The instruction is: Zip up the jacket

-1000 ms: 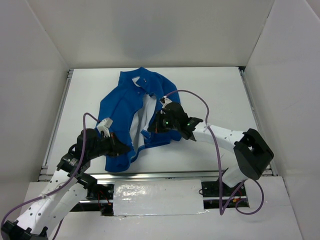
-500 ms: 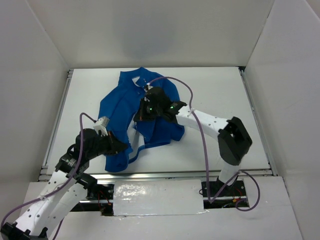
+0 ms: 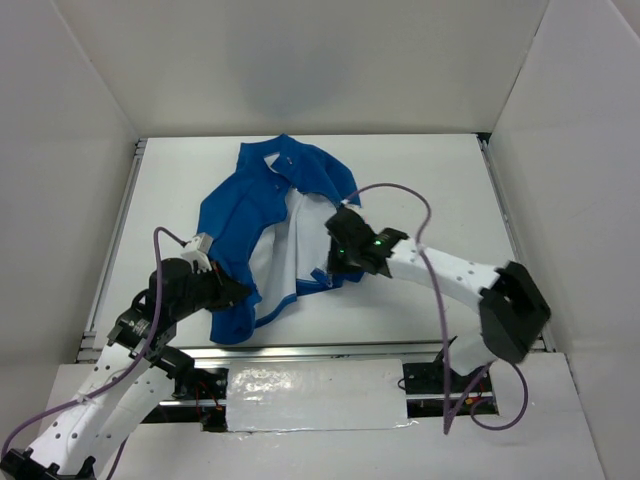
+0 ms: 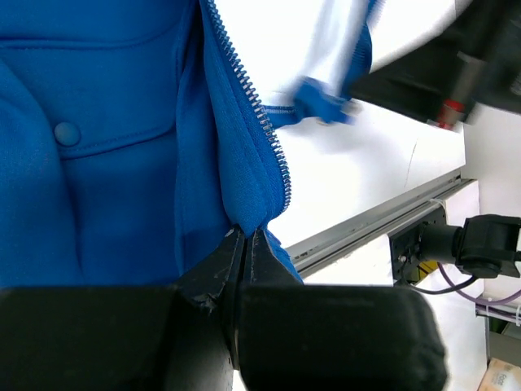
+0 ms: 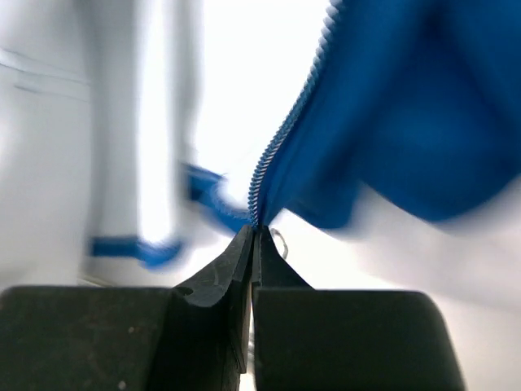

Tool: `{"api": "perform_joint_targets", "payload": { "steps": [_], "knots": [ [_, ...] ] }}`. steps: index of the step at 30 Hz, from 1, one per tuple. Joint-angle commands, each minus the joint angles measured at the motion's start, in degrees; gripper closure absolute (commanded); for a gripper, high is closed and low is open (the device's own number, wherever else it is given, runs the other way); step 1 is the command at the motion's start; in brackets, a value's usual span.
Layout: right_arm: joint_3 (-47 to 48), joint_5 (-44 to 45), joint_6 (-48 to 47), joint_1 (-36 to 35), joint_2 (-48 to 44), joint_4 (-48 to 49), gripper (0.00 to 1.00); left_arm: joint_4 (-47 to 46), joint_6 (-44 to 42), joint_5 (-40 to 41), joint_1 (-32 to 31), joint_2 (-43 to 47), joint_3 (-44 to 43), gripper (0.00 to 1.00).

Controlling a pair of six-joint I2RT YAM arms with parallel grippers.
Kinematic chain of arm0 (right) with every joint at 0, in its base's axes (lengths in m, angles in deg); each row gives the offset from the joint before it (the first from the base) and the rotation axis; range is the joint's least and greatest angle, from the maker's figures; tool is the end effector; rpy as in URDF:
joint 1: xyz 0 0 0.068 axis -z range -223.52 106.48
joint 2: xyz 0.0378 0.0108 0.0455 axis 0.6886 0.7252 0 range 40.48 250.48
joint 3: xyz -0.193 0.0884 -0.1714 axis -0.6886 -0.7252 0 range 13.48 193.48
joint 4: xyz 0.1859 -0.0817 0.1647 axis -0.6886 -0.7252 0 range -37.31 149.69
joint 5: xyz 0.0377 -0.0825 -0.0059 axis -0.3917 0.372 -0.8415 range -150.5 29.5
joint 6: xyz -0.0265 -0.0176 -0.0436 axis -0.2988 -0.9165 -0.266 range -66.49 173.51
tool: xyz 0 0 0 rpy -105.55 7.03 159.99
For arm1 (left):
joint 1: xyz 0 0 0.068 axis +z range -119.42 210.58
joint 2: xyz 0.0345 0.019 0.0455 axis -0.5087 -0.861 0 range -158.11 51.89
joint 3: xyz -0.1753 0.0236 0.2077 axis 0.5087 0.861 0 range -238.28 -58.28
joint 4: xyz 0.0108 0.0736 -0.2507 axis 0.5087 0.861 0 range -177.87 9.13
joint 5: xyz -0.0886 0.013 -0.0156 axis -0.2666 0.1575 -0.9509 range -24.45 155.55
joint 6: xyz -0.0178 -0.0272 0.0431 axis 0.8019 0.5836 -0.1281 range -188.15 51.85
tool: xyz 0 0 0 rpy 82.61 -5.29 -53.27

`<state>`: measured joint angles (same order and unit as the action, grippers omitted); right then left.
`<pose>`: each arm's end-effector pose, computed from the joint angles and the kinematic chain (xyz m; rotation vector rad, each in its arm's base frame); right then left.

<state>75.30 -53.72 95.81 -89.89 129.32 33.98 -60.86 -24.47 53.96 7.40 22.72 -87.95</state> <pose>0.2282 0.2333 0.2325 -0.0398 2.5529 0.4934 0.1181 -0.0583 0.2557 -0.2499 2.1403 -0.9154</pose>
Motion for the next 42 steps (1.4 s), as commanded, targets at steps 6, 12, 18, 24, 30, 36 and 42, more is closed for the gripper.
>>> {"api": "perform_joint_targets", "payload": {
  "steps": [6, 12, 18, 24, 30, 36, 42],
  "knots": [
    [-12.88, -2.13, -5.99, 24.64, -28.89, -4.51, 1.00, -1.60, 0.00, 0.96, -0.11, 1.13, -1.27, 1.00],
    [-1.19, -9.93, -13.91, 31.08, -25.40, -9.70, 1.00, -0.90, 0.09, 1.31, -0.11, 1.83, -1.35, 1.00],
    [2.95, -15.84, -15.85, 16.78, -18.19, -8.22, 1.00, -1.87, 0.44, 1.14, -0.11, 1.40, -0.48, 1.00],
    [3.13, -13.03, -13.48, 2.26, -4.57, -5.14, 1.00, -1.78, 0.09, 0.78, -0.11, 0.60, -0.74, 1.00],
    [1.72, -7.95, -9.27, -1.35, 5.11, -2.50, 1.00, -2.22, 0.09, 0.35, -0.11, 0.96, -0.21, 1.00],
    [0.49, -6.52, -8.82, -1.53, 0.83, 0.13, 0.50, -2.92, 0.00, -0.27, -0.11, 0.43, 0.05, 1.00],
    [0.58, -4.94, -10.22, -1.36, -3.76, -0.39, 0.45, -3.19, 0.09, -0.97, -0.11, 0.51, 0.49, 1.00]
  ]
}}
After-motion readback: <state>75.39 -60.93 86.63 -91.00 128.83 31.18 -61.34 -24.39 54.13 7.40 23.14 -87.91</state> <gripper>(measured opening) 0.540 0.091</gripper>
